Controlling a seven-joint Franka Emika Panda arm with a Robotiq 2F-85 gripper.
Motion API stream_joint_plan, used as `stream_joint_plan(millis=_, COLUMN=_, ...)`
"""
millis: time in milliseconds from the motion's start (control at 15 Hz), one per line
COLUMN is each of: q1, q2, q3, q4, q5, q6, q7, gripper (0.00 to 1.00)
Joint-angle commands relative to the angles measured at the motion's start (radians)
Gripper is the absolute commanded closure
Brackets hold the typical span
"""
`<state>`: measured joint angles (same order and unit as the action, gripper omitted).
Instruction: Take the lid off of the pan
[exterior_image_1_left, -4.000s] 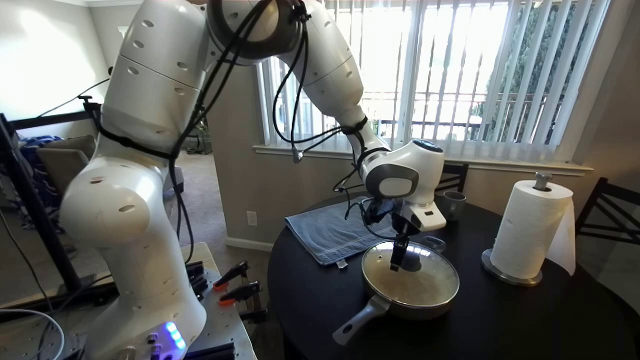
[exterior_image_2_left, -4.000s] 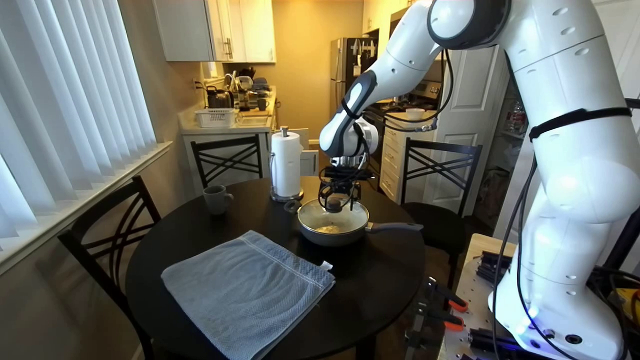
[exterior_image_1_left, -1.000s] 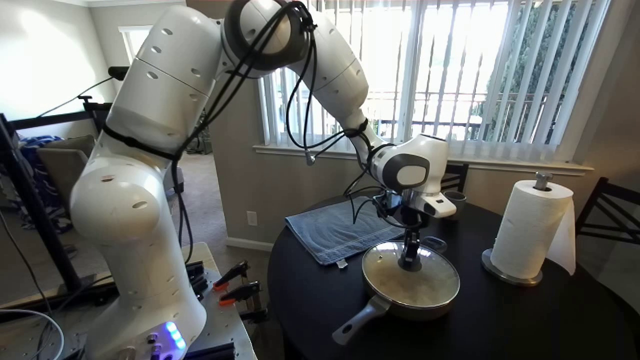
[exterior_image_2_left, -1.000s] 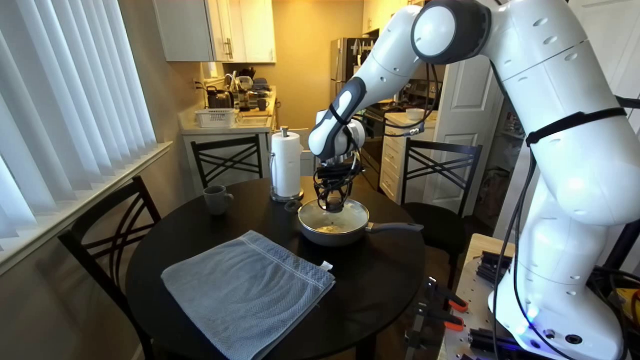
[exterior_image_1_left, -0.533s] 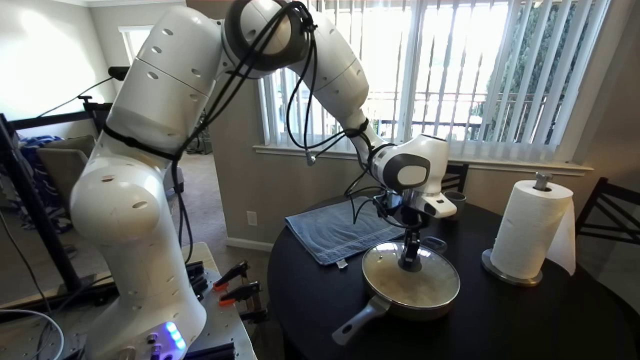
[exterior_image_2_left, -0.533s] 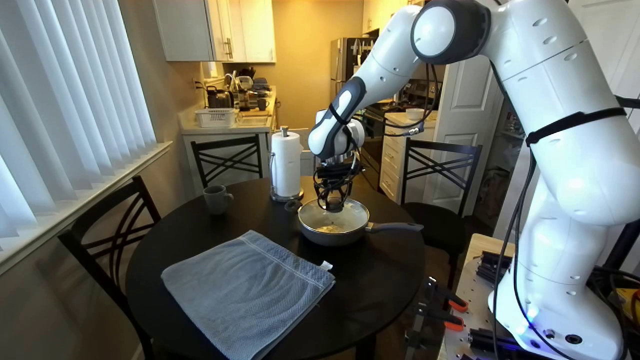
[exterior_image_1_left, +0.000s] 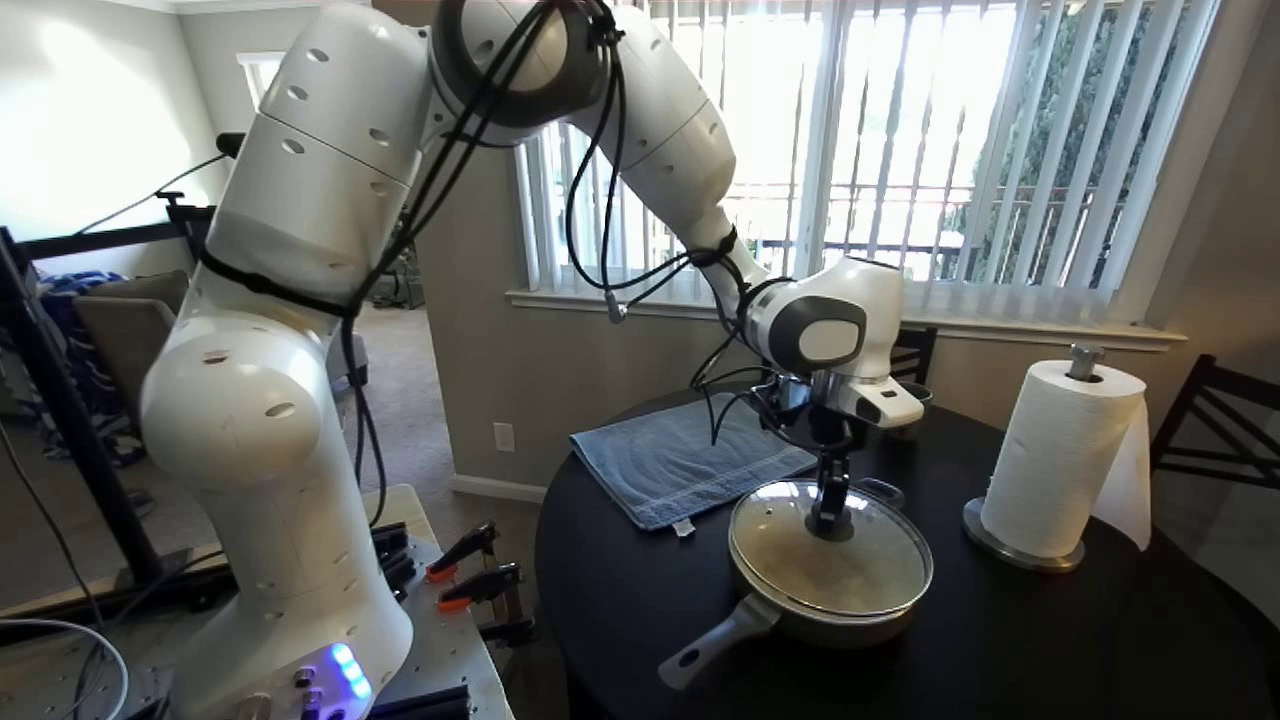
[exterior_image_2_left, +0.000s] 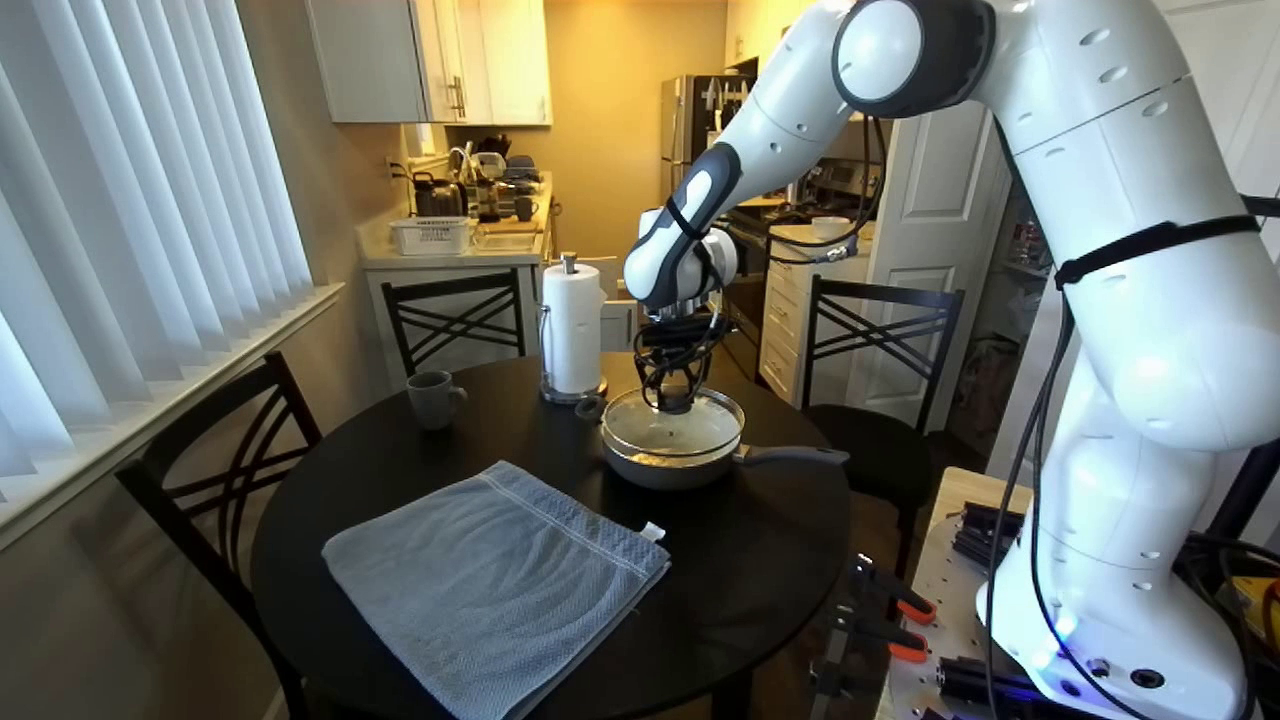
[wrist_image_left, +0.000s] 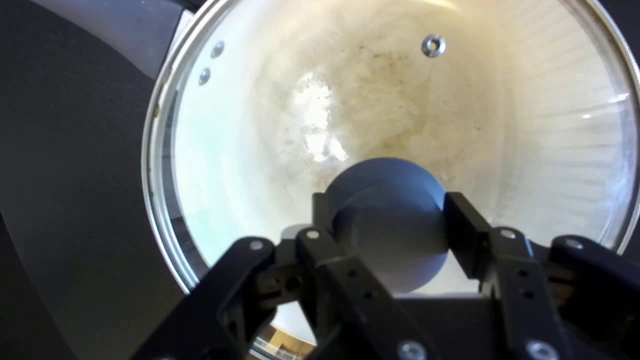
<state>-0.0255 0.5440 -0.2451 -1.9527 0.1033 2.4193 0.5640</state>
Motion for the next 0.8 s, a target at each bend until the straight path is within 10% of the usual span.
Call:
stream_joint_plan(millis=0, q1=0.042, q2=-0.081, q3=-0.015, q4=-0.059, q5=-0.069, q6=0.015, q7=0.029, gripper=0.68)
stream_joint_plan(millis=733, q1=0.208, q2=-0.182, q3=0.026, q4=-0.112, q5=-0.297, q6=0.046, q7=0.053, gripper=0.68)
